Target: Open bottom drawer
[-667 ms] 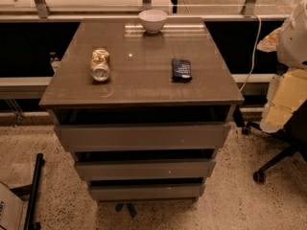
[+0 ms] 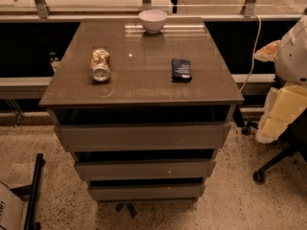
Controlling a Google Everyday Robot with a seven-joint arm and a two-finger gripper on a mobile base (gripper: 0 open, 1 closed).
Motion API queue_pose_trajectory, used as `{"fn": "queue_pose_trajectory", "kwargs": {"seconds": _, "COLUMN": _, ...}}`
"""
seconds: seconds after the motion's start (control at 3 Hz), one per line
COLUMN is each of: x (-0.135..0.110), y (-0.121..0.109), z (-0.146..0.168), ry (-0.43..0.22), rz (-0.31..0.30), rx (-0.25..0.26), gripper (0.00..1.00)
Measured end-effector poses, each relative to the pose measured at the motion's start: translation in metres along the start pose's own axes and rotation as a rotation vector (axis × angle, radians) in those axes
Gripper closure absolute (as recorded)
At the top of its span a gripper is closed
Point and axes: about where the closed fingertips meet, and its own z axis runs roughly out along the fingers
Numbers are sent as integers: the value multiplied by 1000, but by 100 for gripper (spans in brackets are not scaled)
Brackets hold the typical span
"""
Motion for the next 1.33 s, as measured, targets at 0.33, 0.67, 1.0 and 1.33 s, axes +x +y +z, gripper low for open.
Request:
{"fn": "queue_pose_trajectory", "kwargs": {"seconds": 0.33, "x": 8, "y": 13, "z": 30, "ry": -95, "rz": 3, "rx": -3, "gripper": 0}}
{"fn": "queue_pose_trajectory", "kwargs": {"seconds": 0.67, "x": 6, "y": 12, "z": 30, "ry": -119, "rz": 3, "rx": 13, "gripper": 0}}
{"fn": "queue_pose_trajectory", "kwargs": {"seconds": 1.0, "x": 1, "y": 19, "z": 37, "ry": -94, "rz": -36, "rx": 10, "gripper": 0}}
{"fn": "queue_pose_trajectory", "kwargs": {"seconds": 1.33, "x": 1, "y": 37, "z": 60, "ry": -124, "rz": -36, "rx": -22, "gripper": 0}}
